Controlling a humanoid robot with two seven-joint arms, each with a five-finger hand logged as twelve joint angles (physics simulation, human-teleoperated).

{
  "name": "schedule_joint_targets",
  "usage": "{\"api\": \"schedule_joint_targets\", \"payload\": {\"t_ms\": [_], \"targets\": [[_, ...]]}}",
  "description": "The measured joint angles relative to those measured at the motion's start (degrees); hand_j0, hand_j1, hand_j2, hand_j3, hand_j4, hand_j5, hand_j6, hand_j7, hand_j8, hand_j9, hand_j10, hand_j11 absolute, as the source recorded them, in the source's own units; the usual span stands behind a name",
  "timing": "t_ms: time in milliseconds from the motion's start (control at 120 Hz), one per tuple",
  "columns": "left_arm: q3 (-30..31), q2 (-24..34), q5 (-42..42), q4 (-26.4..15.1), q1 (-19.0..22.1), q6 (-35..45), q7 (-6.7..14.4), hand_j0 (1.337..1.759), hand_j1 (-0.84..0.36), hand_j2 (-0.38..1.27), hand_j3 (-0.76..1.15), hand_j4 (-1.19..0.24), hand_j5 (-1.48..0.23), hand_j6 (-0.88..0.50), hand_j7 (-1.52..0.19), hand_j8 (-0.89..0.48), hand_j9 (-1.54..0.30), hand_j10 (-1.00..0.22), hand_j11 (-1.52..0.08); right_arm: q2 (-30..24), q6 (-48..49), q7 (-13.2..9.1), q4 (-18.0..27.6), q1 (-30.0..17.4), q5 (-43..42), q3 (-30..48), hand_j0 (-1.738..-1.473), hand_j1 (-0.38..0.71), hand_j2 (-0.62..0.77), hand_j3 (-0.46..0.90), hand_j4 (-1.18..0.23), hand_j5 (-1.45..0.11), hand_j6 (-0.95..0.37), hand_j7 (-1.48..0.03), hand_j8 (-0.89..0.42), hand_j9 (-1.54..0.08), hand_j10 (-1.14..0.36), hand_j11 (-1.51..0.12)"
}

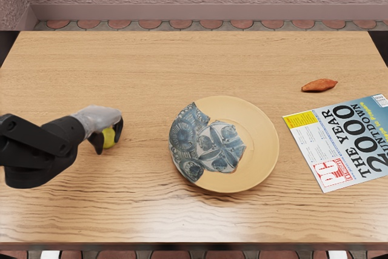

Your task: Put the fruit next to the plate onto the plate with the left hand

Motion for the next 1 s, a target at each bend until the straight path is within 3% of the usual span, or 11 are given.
{"api": "schedule_joint_targets", "payload": {"t_ms": [25, 208, 483, 542, 583, 700, 925, 1000], "targets": [[-0.01, -0.11, 0.10, 0.08, 0.10, -0.01, 0.05, 1.641, -0.41, 0.60, 0.00, -0.85, -1.10, -0.32, -1.11, -0.32, -1.14, -0.57, -1.18, 0.00, -0.01, 0.00, 0.00, 0.00, 0.01, 0.00, -1.658, -0.31, -0.01, 0.00, -0.03, -0.04, -0.03, -0.04, -0.03, -0.04, -0.03, -0.04], [-0.21, -0.18, 0.06, 0.53, 0.13, -0.22, -0.15, 1.641, -0.29, 0.37, 0.00, -0.85, -1.15, -0.33, -1.14, -0.33, -1.16, -0.59, -1.20, 0.00, 0.01, 0.00, 0.00, 0.00, 0.01, 0.00, -1.658, -0.31, -0.01, 0.00, -0.03, -0.04, -0.03, -0.04, -0.03, -0.04, -0.03, -0.04], [-0.92, -0.30, -1.19, 0.98, -0.01, -0.20, -0.30, 1.646, -0.25, 0.39, 0.00, -0.85, -1.18, -0.36, -1.14, -0.36, -1.16, -0.64, -1.20, 0.00, 0.00, 0.00, 0.00, 0.00, 0.00, 0.00, -1.658, -0.31, -0.01, 0.00, -0.03, -0.04, -0.03, -0.04, -0.03, -0.04, -0.03, -0.04], [-1.39, -0.12, -1.63, 1.24, -0.52, -0.22, -0.31, 1.648, -0.24, 0.32, 0.00, -0.84, -1.18, -0.36, -1.13, -0.38, -1.16, -0.64, -1.20, 0.00, 0.01, 0.00, 0.00, 0.01, -0.01, 0.00, -1.658, -0.31, -0.01, 0.00, -0.03, -0.04, -0.03, -0.04, -0.03, -0.04, -0.03, -0.04], [-1.80, -0.03, -2.01, 1.44, -1.08, -0.24, -0.26, 1.649, -0.26, 0.39, 0.00, -0.84, -1.19, -0.35, -1.13, -0.38, -1.16, -0.65, -1.19, 0.00, 0.00, 0.00, 0.00, 0.01, -0.01, 0.00, -1.658, -0.31, -0.01, 0.00, -0.03, -0.04, -0.03, -0.04, -0.03, -0.04, -0.03, -0.04], [-2.76, 0.43, -2.91, 1.71, -2.21, -0.23, -0.14, 1.650, -0.24, 0.31, 0.00, -0.84, -1.20, -0.35, -1.15, -0.36, -1.16, -0.65, -1.19, 0.00, 0.00, 0.00, 0.00, 0.00, -0.01, 0.00, -1.658, -0.31, -0.01, 0.00, -0.03, -0.04, -0.03, -0.04, -0.03, -0.04, -0.03, -0.04], [-8.36, 6.02, -5.42, 1.89, -5.29, -6.82, -0.12, 1.651, -0.33, 0.55, 0.00, -0.84, -1.21, -0.32, -1.15, -0.35, -1.16, -0.65, -1.18, 0.00, 0.02, 0.00, 0.00, 0.00, 0.00, 0.00, -1.658, -0.31, -0.01, 0.00, -0.03, -0.04, -0.03, -0.04, -0.03, -0.04, -0.03, -0.04], [-11.48, 8.50, -6.00, 1.85, -5.55, -10.51, -0.10, 1.651, -0.32, 0.51, 0.00, -0.84, -1.21, -0.32, -1.15, -0.36, -1.16, -0.65, -1.18, 0.00, 0.01, 0.00, 0.00, 0.00, -0.01, 0.00, -1.658, -0.31, -0.01, 0.00, -0.03, -0.04, -0.03, -0.04, -0.03, -0.04, -0.03, -0.04]]}}
